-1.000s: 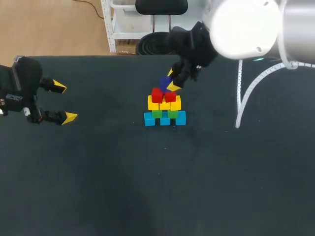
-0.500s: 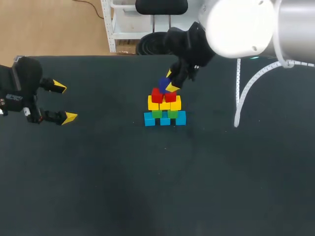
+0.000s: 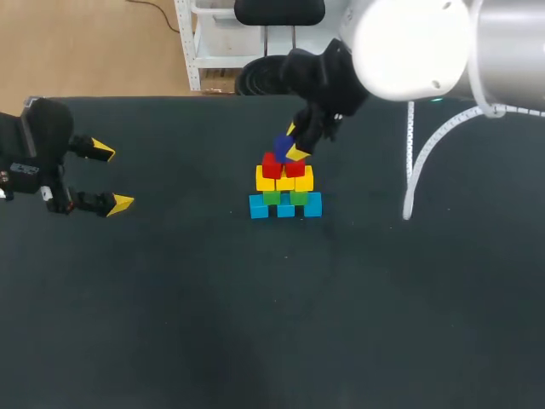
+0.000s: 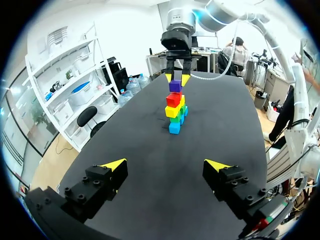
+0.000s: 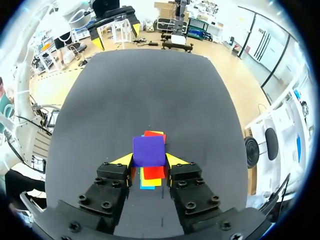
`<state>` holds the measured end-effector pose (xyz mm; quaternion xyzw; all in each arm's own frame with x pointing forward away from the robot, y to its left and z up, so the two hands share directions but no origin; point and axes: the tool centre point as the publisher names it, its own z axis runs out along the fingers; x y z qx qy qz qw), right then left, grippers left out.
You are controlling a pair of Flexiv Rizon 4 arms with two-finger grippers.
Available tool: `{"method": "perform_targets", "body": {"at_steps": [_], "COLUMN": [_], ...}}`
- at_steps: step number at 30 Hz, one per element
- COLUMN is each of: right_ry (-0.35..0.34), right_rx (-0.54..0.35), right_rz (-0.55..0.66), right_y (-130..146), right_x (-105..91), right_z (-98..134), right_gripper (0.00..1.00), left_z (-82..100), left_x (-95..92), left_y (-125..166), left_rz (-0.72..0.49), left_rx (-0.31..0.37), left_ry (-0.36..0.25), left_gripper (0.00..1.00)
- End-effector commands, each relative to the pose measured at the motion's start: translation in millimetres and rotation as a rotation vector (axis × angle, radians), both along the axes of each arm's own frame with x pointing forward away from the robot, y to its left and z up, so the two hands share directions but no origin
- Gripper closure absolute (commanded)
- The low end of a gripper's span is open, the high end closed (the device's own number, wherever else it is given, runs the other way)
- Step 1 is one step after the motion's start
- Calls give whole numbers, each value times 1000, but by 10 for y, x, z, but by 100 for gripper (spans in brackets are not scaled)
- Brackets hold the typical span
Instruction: Place the blue cubes, place green cubes on the blue cubes, place the yellow cubes on the green cubes, then place the red cubes on the yellow cubes, and place purple cube on the red cubes.
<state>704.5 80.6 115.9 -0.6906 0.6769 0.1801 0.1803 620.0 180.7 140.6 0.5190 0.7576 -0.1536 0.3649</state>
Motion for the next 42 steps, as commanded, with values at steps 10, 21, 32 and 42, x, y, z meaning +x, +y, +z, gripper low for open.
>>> {"method": "perform_targets", "body": {"at_steps": [10,21,32,42], "right_ry": [10,11,18,23], "right_rx": [-13,-15,-16,-15], "right_rz": [-3,-10,-10,-9], "right_y": [12,-13,-17,-8], "right_x": [41,43,28,28], "right_z": [-19,-20,-41,-52], "right_gripper": [100,100,100,100], "left_z": [-14,-14,-14,-14], "left_x": [-4,-4,-4,-4], "left_y": [11,11,11,11], "left_rz": [-2,-2,-2,-2], "left_rx": [-5,-5,-5,-5], "left_ry": [-6,-6,-6,-6], "left_gripper": [0,0,0,0]}}
